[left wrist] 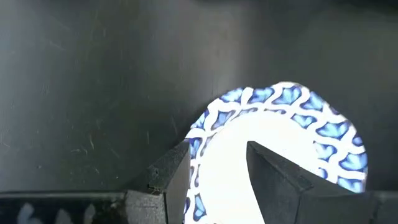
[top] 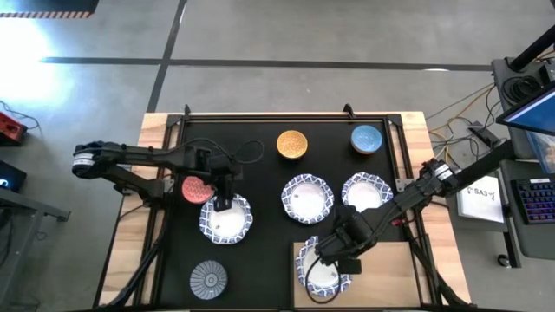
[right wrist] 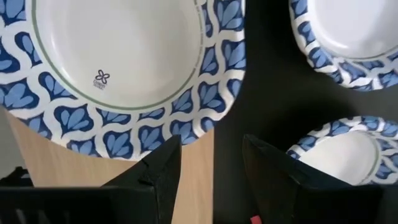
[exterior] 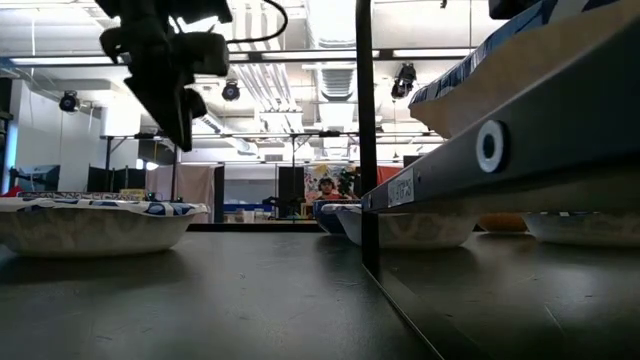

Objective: Place and stack bowls onto a shelf
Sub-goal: Stack the left white patterned bowl on top of the other white patterned bowl on the shelf

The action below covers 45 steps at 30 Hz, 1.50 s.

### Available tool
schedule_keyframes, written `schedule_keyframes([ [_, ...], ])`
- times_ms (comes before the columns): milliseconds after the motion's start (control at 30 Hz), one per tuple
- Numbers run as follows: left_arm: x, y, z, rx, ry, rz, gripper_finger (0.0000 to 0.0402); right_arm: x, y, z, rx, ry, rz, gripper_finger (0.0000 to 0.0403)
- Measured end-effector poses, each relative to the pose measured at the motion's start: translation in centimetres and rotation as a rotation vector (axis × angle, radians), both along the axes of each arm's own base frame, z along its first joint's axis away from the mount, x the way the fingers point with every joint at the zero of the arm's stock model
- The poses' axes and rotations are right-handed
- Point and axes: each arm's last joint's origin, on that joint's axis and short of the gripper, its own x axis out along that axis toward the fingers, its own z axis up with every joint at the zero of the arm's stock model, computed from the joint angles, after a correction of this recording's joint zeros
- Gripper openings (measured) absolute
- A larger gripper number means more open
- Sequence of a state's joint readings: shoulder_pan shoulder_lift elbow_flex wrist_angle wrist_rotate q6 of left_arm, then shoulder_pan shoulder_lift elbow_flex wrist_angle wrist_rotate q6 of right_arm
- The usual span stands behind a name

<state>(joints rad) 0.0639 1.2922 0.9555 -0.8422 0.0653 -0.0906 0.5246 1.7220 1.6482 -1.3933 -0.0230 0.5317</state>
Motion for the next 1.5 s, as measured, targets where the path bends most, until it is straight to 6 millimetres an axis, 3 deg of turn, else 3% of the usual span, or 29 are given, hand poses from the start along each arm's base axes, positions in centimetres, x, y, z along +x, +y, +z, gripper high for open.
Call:
schedule_keyframes([
  [533,-1.1,0.2,-4.2,0.050,0.052,0.030,0.0139,-0.5,-2.9,2.5,-0.061,-0.116,0.015,0.0166],
  [900,-2.2,0.1,-7.3,0.031,0.051,0.078,0.0139,-0.3,-2.9,2.6,-0.080,-0.148,0.059,0.0167],
  [1167,-2.5,0.1,-8.3,0.011,0.030,0.128,0.0138,-0.2,-2.9,2.6,-0.077,-0.154,0.058,0.0166],
  [1300,-2.3,0.1,-8.1,0.009,0.019,0.128,0.0115,-0.2,-2.9,2.6,-0.087,-0.160,0.057,0.0166],
  [1500,-2.1,0.0,-8.0,-0.022,0.005,0.136,0.0041,-0.2,-2.9,2.6,-0.097,-0.171,0.056,0.0166],
])
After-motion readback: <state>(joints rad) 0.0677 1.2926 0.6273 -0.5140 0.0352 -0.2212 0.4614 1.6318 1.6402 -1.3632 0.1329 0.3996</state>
